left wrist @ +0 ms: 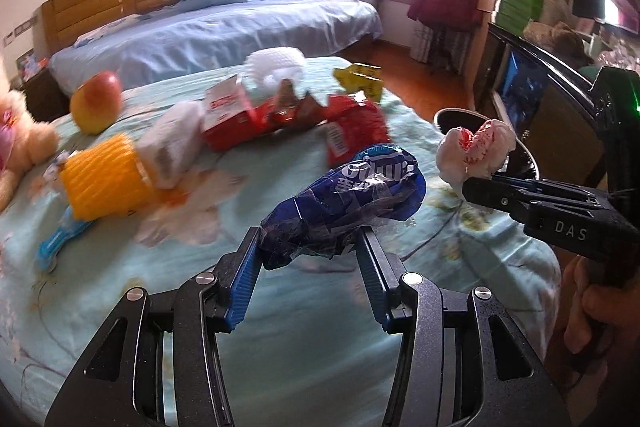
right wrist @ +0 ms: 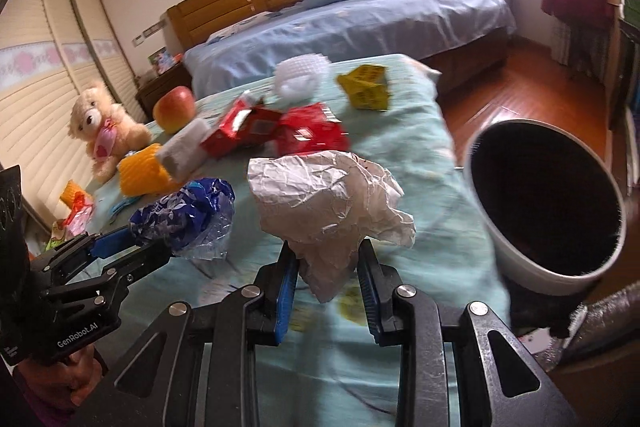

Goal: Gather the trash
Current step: 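Carry the blue wrapper with the left tool while the right tool carries the tissue over the bin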

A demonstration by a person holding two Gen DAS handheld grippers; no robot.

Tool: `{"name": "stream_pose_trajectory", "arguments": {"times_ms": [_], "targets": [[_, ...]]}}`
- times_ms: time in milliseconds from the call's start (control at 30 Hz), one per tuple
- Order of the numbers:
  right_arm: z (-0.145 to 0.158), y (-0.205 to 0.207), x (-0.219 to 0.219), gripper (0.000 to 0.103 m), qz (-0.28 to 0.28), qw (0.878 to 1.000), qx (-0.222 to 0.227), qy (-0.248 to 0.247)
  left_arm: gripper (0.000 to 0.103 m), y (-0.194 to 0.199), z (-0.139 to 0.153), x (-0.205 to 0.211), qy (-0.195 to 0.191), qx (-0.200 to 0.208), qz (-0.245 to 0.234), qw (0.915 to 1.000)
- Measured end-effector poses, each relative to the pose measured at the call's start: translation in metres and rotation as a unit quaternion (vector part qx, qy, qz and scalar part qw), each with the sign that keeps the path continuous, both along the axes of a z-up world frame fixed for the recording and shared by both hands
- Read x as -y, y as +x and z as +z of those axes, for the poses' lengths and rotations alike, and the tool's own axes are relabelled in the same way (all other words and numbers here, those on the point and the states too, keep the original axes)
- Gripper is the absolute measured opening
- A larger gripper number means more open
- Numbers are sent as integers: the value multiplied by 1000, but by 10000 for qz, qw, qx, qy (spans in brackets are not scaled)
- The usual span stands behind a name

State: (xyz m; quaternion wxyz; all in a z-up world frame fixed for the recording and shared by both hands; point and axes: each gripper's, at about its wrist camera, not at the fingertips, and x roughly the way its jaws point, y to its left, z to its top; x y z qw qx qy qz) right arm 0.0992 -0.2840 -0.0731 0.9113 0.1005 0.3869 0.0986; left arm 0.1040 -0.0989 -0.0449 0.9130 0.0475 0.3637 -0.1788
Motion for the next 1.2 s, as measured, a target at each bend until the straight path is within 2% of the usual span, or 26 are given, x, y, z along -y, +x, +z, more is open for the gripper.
{"name": "stream_pose_trajectory", "arguments": {"times_ms": [533, 867, 1200], "targets": [[-3, -8, 79, 30, -809, 9967, -77, -9, 47, 13, 4, 75, 130, -32, -520, 9986], [-7, 0, 119, 30, -1119, 9936, -157, -40, 47, 25, 9, 122, 232, 4, -795, 9966], [-13, 11, 146, 30, -1313, 9910, -253, -78, 47, 38, 6, 153, 347, -76, -935, 9950]]}}
